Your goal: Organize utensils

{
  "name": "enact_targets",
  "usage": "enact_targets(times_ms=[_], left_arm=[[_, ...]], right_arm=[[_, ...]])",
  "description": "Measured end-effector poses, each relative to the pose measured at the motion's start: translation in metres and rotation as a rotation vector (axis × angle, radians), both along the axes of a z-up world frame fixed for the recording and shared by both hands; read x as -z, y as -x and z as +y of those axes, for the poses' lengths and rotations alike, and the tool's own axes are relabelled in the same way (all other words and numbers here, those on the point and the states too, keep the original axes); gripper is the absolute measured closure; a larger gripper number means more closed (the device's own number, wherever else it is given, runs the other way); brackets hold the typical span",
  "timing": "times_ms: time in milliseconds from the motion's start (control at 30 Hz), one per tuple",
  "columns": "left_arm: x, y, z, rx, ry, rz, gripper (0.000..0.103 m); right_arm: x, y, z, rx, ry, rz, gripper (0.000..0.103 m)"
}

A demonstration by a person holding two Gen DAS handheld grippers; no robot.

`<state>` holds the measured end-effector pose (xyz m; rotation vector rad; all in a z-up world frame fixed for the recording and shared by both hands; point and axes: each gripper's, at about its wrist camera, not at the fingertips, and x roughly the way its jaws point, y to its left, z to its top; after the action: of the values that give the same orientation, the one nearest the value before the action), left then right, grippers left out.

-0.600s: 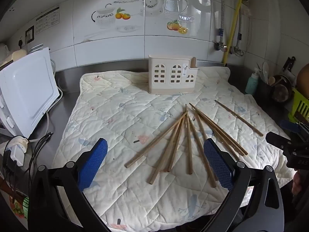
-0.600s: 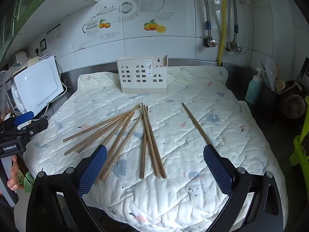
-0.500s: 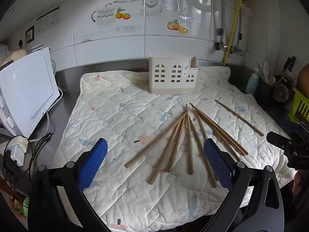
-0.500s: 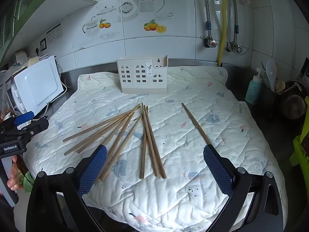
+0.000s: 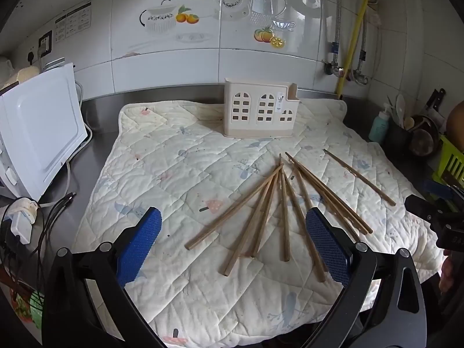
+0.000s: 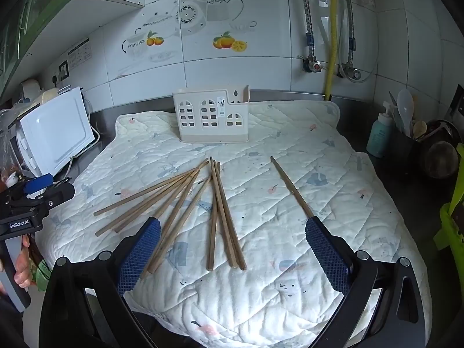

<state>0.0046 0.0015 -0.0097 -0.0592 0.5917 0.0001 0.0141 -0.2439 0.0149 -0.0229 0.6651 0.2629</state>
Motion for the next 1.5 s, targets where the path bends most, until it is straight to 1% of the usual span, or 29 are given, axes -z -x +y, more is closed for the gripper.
enact_targets(times_ms=[633,1300,1500], left_arm=[[-0.008,0.003,-0.006,0.010,-0.025,-0.017,0.005],[-0.004,-0.002,-0.009,0.035,-0.030,-0.020,0.005],[-0.003,-0.005,-0.007,0.041,-0.018,-0.018,0.005]], right_arm=[[0.000,-0.001,0.003,-0.006,0.003,-0.005,0.006],[0.001,-0.002,0.001,-0.001,-0.008,-0.004,0.006],[0.003,-0.002,0.002,-0.001,-0.006,-0.001,0.006]])
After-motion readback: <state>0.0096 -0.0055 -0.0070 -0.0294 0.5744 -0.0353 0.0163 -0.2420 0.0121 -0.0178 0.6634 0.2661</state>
